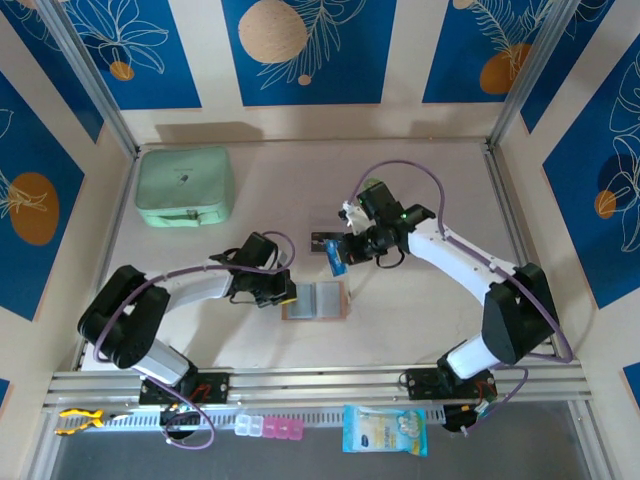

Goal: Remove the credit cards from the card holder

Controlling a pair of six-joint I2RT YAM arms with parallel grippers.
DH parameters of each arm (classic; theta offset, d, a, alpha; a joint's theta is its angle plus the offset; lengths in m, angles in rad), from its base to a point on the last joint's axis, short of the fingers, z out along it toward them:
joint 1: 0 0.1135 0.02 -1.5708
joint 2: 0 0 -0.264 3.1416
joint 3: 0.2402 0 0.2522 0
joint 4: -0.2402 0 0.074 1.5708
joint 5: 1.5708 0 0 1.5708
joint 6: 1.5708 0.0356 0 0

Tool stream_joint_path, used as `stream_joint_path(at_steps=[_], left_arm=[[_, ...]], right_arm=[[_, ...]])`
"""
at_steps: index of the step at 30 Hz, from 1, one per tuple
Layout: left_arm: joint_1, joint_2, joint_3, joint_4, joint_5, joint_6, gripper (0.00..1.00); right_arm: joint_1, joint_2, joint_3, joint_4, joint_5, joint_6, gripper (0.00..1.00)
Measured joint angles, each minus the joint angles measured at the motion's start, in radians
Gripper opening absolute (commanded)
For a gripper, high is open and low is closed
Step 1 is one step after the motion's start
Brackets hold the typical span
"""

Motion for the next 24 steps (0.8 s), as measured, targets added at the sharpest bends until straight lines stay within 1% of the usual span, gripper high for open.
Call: stream_joint_path(at_steps=[5, 9, 12, 17, 24], left_arm=[[0.0, -0.024, 0.0, -0.02, -0.014, 0.005, 0.08], [0.003, -0.063, 0.0, -0.042, -0.031, 0.008, 0.09], [0.014, -0.094, 0.0, -0.056, -0.036, 0.009, 0.09], [0.032, -0.134, -0.011, -0.068, -0.051, 0.009, 0.09], [0.049, -0.153, -0.027, -0.09, -0.058, 0.009, 0.09]], right_arm=[[-0.015, 0.084, 0.138, -0.081, 0.066, -0.344, 0.0], [-0.01, 0.152, 0.225, -0.131, 0.156, -0.619, 0.0], [-0.01, 0.224, 0.309, -0.18, 0.195, -0.765, 0.0], [-0.02, 0.354, 0.46, -0.247, 0.213, -0.918, 0.0], [-0.032, 0.475, 0.591, -0.315, 0.217, -1.018, 0.0]])
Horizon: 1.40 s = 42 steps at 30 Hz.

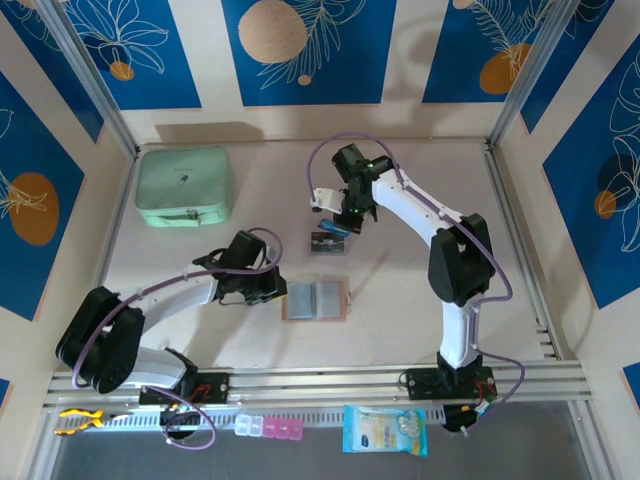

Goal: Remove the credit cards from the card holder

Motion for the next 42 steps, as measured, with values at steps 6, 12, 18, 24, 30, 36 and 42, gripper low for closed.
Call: stream_joint_path(at_steps=[6, 12, 18, 24, 30, 36, 42], left_arm=[[0.014, 0.0, 0.0, -0.003, 0.0, 0.0, 0.08], [0.021, 0.0, 0.0, -0.003, 0.001, 0.0, 0.08], [0.028, 0.0, 0.0, -0.002, 0.001, 0.0, 0.08], [0.035, 0.005, -0.001, -0.002, 0.001, 0.0, 0.08], [0.038, 0.016, -0.001, -0.002, 0.001, 0.0, 0.09], [0.039, 0.019, -0.001, -0.002, 0.001, 0.0, 0.09], [0.04, 0.029, -0.001, 0.0, 0.002, 0.0, 0.08]], right_arm=[[-0.002, 0.054, 0.109, -0.061, 0.0, -0.037, 0.0], [-0.005, 0.071, 0.18, -0.091, -0.002, -0.061, 0.0], [-0.009, 0.132, 0.216, -0.102, -0.006, -0.076, 0.0], [-0.014, 0.174, 0.216, -0.122, -0.016, -0.093, 0.09], [-0.021, 0.181, 0.217, -0.111, -0.011, -0.089, 0.27], [-0.029, 0.181, 0.239, -0.047, 0.015, -0.048, 0.27], [-0.028, 0.181, 0.244, -0.003, 0.021, -0.013, 0.28]])
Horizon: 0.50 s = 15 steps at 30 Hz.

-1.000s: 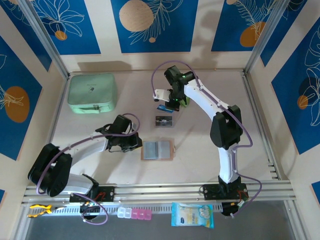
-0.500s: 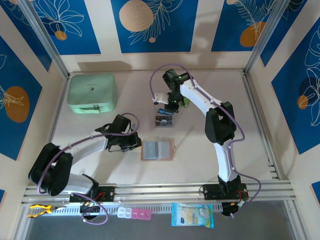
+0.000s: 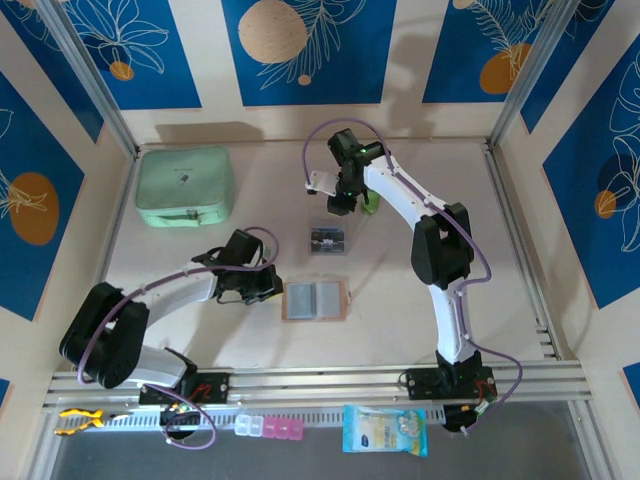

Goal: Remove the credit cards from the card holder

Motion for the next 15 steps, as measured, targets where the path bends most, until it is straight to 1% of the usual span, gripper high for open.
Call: stream_joint_path(at_steps=[2, 7, 11, 15], left_arm=[[0.0, 0.0, 0.0, 0.0, 0.0, 0.0, 0.08], [0.0, 0.0, 0.0, 0.0, 0.0, 0.0, 0.08], [0.003, 0.0, 0.0, 0.001, 0.003, 0.004, 0.08], [0.003, 0.0, 0.0, 0.0, 0.003, 0.01, 0.08]], right_arm=[[0.003, 0.0, 0.0, 0.0, -0.013, -0.001, 0.34], [0.02, 0.0, -0.051, 0.006, -0.037, -0.003, 0.65], [0.029, 0.0, -0.111, 0.02, -0.033, 0.0, 0.67], [0.03, 0.0, -0.127, 0.04, -0.025, 0.0, 0.66]])
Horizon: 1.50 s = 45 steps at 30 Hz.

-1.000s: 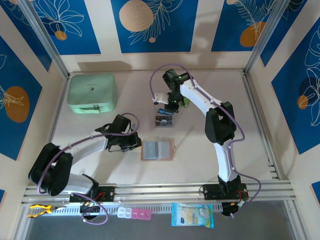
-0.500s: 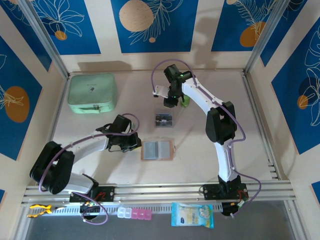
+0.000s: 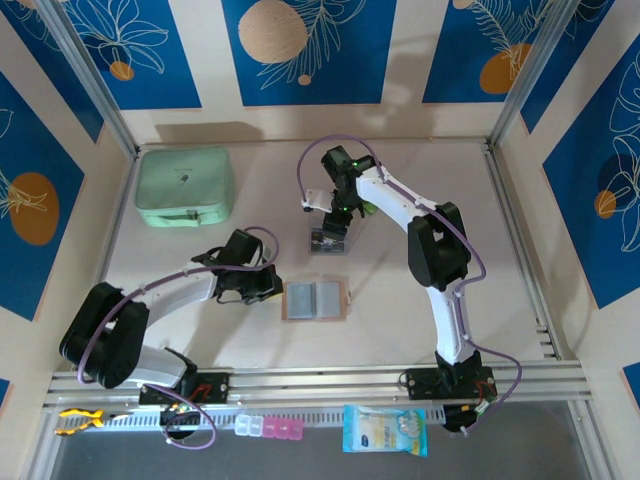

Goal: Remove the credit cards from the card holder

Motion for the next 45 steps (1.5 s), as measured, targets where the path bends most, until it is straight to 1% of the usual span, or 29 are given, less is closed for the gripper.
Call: stream_joint_path(at_steps=[8, 18, 25, 30, 40, 45], left_arm=[[0.002, 0.0, 0.0, 0.0, 0.0, 0.008, 0.08], [0.004, 0.0, 0.0, 0.0, 0.0, 0.008, 0.08], [0.004, 0.0, 0.0, 0.0, 0.0, 0.008, 0.08], [0.004, 0.0, -0.001, 0.0, 0.002, 0.008, 0.08], [0.008, 0.0, -0.006, 0.0, 0.003, 0.008, 0.08], [0.008, 0.0, -0.007, 0.001, 0.003, 0.008, 0.08]], right_arm=[[0.0, 0.0, -0.001, 0.076, 0.07, 0.007, 0.62], [-0.008, 0.0, -0.001, 0.169, 0.165, 0.034, 0.6], [-0.013, -0.015, -0.001, 0.209, 0.177, 0.052, 0.59], [-0.014, -0.015, -0.002, 0.223, 0.185, 0.055, 0.63], [-0.011, -0.015, -0.074, 0.259, 0.199, 0.06, 0.64], [-0.006, -0.016, -0.082, 0.278, 0.205, 0.059, 0.64]])
